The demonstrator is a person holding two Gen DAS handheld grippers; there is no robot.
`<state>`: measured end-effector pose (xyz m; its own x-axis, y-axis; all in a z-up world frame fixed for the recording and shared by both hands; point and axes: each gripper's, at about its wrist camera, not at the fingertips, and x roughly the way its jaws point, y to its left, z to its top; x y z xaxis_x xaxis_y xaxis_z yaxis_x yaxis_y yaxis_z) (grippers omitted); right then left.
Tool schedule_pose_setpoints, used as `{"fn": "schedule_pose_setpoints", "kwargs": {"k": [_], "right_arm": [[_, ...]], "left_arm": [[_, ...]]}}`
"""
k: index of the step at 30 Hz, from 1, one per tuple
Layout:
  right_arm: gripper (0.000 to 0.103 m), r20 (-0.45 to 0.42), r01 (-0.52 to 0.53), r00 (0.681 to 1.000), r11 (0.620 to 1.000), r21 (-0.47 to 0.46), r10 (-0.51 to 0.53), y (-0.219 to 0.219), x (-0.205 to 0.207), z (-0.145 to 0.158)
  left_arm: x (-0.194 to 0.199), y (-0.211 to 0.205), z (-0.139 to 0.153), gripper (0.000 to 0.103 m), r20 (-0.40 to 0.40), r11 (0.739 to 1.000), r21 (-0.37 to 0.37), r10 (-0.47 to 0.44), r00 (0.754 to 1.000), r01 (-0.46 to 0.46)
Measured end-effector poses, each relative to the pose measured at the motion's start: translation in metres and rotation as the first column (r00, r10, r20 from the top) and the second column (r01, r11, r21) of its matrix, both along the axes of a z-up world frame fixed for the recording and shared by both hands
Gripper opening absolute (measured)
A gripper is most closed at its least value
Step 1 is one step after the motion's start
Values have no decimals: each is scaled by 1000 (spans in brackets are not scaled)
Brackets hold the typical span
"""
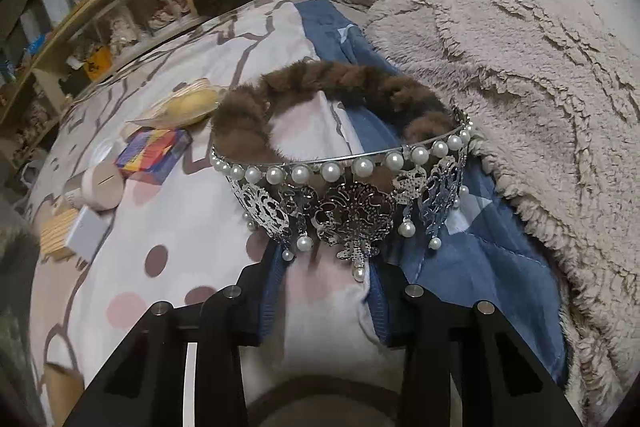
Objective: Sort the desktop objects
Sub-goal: 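Move the right tool to the silver pearl tiara and grasp its band, then lift the tiara with the right tool off the brown fur headband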
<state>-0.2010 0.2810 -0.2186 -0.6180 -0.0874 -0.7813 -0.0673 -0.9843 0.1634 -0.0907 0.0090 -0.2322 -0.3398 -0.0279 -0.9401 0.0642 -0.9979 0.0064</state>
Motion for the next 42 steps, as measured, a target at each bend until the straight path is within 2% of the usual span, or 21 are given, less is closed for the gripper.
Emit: {"fn": "schedule_pose_setpoints", "kwargs": {"k": [3, 4, 6, 8, 10, 11, 15, 18, 21, 25, 27, 28, 33, 37, 40, 42], "right_arm": [[39, 1, -23, 1000, 1000, -15, 23, 0, 7, 7], [39, 0, -33, 999, 999, -22, 33, -1, 10, 10], [39, -7, -56, 998, 998, -40, 56, -2, 18, 18], [38, -13, -77, 997, 995, -58, 77, -4, 25, 28], [38, -25, -96, 995, 993, -72, 95, -6, 31, 38], [38, -33, -106, 994, 991, -80, 104, -7, 34, 44], [38, -54, -144, 989, 984, -103, 139, -13, 45, 62], [38, -64, -169, 985, 979, -113, 162, -17, 53, 72], [38, -76, -167, 984, 978, -122, 158, -15, 57, 80], [38, -70, -116, 992, 982, -149, 106, 1, 58, 80], [21, -83, -57, 995, 990, -131, 46, 15, 58, 83], [20, -89, -36, 996, 991, -131, 24, 22, 59, 86], [20, -113, 40, 992, 983, -178, -61, 59, 60, 94], [20, -79, -13, 997, 966, -260, -7, 63, 56, 91], [20, -32, -38, 999, 957, -287, 30, 55, 50, 82], [26, -6, -35, 999, 949, -312, 34, 51, 48, 75]], "left_arm": [[-2, -5, 3, 100, -9, 1000, 9, -7, 1000, 7], [-3, -7, 5, 95, -15, 1000, 10, -12, 1000, 12], [-4, -9, 10, 85, -27, 999, 20, -26, 999, 27], [-4, -10, 14, 67, -39, 999, 35, -40, 998, 41], [-1, -8, 19, 56, -49, 997, 53, -51, 998, 53], [3, -6, 19, 54, -52, 997, 58, -53, 997, 56], [5, -10, 29, 53, -58, 994, 100, -34, 998, 40], [39, 16, 24, 53, -66, 991, 131, -14, 998, 23], [47, 17, 31, 53, -89, 991, 131, -18, 996, 29], [56, 17, 41, 53, -106, 990, 139, -20, 994, 35], [59, 17, 42, 53, -107, 989, 141, -19, 994, 34], [59, 17, 42, 53, -106, 989, 142, -19, 994, 34], [53, 19, 35, 53, -94, 989, 141, -26, 995, 39], [53, 20, 32, 53, -89, 989, 138, -30, 996, 42], [52, 21, 29, 53, -81, 990, 135, -31, 996, 42], [52, 21, 27, 53, -75, 990, 134, -31, 997, 41]]}}
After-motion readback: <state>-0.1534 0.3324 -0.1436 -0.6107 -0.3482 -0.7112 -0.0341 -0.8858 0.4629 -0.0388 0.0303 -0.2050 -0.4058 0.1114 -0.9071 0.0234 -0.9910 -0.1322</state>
